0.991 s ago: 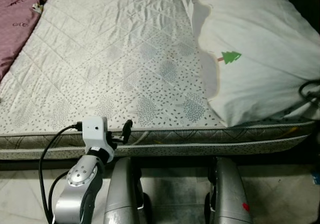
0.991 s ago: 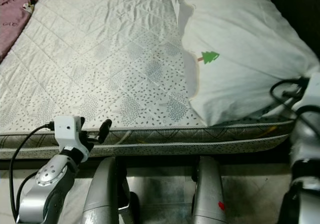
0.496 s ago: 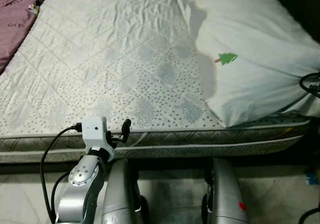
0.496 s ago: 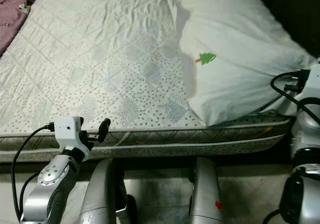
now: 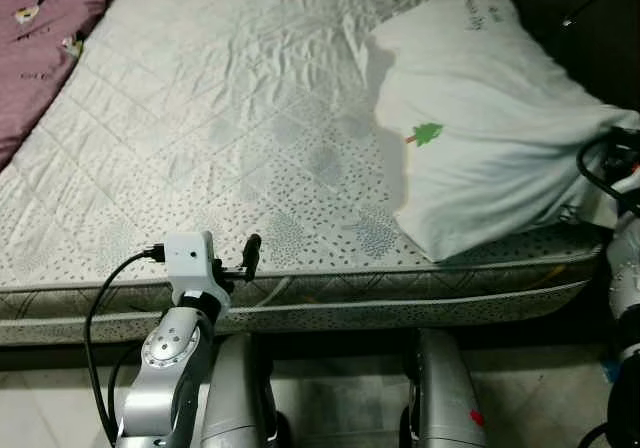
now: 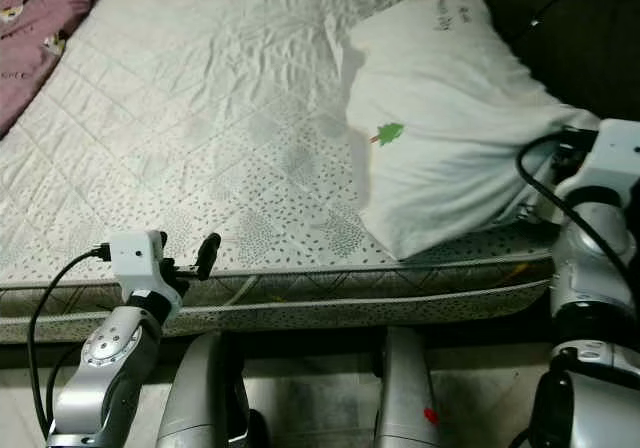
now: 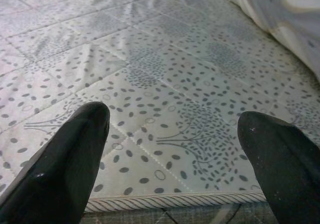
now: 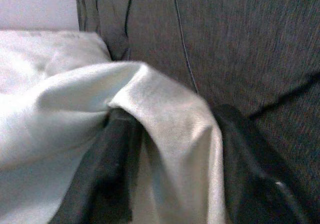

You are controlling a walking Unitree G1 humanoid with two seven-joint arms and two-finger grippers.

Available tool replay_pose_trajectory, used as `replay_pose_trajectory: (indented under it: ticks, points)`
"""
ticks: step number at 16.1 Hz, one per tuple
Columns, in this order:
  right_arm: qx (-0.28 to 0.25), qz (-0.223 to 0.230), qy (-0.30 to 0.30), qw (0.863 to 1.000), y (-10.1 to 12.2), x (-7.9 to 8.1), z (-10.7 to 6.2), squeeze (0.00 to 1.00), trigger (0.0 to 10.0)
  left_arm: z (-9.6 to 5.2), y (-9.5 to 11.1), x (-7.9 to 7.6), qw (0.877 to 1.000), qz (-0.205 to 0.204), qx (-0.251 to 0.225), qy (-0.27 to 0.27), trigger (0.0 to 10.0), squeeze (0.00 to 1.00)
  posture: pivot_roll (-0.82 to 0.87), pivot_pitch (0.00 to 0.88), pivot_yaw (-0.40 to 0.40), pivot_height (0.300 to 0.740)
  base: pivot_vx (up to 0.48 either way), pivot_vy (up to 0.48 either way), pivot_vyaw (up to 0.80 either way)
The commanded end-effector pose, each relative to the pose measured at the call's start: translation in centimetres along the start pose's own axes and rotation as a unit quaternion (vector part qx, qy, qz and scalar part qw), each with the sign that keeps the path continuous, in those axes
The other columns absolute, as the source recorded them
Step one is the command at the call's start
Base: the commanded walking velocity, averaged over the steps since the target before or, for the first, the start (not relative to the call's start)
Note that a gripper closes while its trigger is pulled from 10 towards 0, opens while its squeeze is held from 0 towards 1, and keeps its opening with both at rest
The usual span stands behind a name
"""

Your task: Clean up the room

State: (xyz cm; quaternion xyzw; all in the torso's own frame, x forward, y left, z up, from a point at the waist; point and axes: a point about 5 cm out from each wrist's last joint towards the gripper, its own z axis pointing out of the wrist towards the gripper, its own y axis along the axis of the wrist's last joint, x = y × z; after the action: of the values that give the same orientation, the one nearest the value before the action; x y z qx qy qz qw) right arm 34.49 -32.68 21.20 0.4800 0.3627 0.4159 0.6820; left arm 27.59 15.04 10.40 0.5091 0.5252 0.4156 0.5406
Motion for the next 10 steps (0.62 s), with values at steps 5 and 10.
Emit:
replay_pose_trajectory:
  ticks: [5, 10]
  points:
    - [-0.002, 0.026, 0.094, 0.995, -1.2, 5.8, -5.5, 1.00, 10.0, -0.2, -0.9, 0.6, 1.000, 0.006, 0.010, 0.012, 10.0, 0.00, 0.01, 0.068, 0.053, 0.528, 0.000, 0.000, 0.00]
    - [-0.003, 0.088, 0.136, 0.987, 0.5, 10.3, -7.5, 0.00, 10.0, 0.5, -0.8, 0.3, 1.000, 0.003, 0.000, 0.007, 10.0, 0.00, 0.00, 0.018, 0.061, 0.528, 0.000, 0.000, 0.00]
